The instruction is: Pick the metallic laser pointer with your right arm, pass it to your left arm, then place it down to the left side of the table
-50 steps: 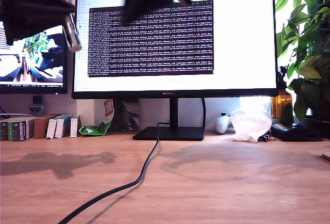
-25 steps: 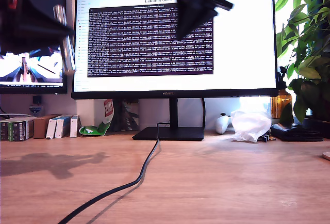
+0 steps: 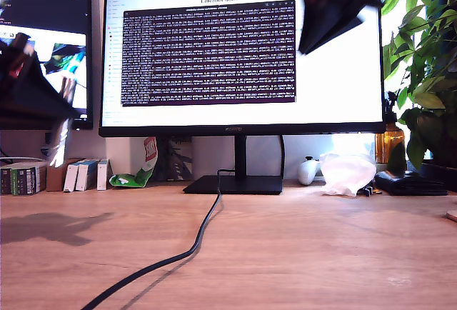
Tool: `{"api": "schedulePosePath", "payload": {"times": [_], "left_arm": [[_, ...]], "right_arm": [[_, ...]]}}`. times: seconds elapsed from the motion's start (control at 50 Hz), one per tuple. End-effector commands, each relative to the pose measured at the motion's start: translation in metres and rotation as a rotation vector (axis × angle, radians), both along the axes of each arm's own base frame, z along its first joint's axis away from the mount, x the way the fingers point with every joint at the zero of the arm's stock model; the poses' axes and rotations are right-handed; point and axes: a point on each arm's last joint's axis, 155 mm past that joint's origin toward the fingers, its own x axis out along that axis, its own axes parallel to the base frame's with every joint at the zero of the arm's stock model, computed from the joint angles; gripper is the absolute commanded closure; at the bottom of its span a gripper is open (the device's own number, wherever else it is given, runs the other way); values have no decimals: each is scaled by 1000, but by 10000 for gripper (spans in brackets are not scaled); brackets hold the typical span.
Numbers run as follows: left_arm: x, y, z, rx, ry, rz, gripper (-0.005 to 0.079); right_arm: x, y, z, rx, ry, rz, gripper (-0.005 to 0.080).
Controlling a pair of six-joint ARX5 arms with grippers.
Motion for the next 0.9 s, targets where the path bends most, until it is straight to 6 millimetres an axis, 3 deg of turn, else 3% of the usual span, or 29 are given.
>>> {"api": "schedulePosePath", "payload": {"times": [0.0,0.22,0.34,0.62,0.88], "left_arm": [[8,6,10,50,-10,17,767],[10,34,11,201,101,113,767],[3,40,3,235,153,130,767],[-14,45,-39,279,367,118,767],[-10,44,-70,339,547,66,767]], "right_arm": [[-10,-8,2,13,-44,-9,765],[-40,-39,17,43,-205,-85,765],[-58,-47,13,35,-242,-76,765],[-95,-58,-4,33,-283,-54,765],[-125,-71,-13,15,-298,-38,765]]}}
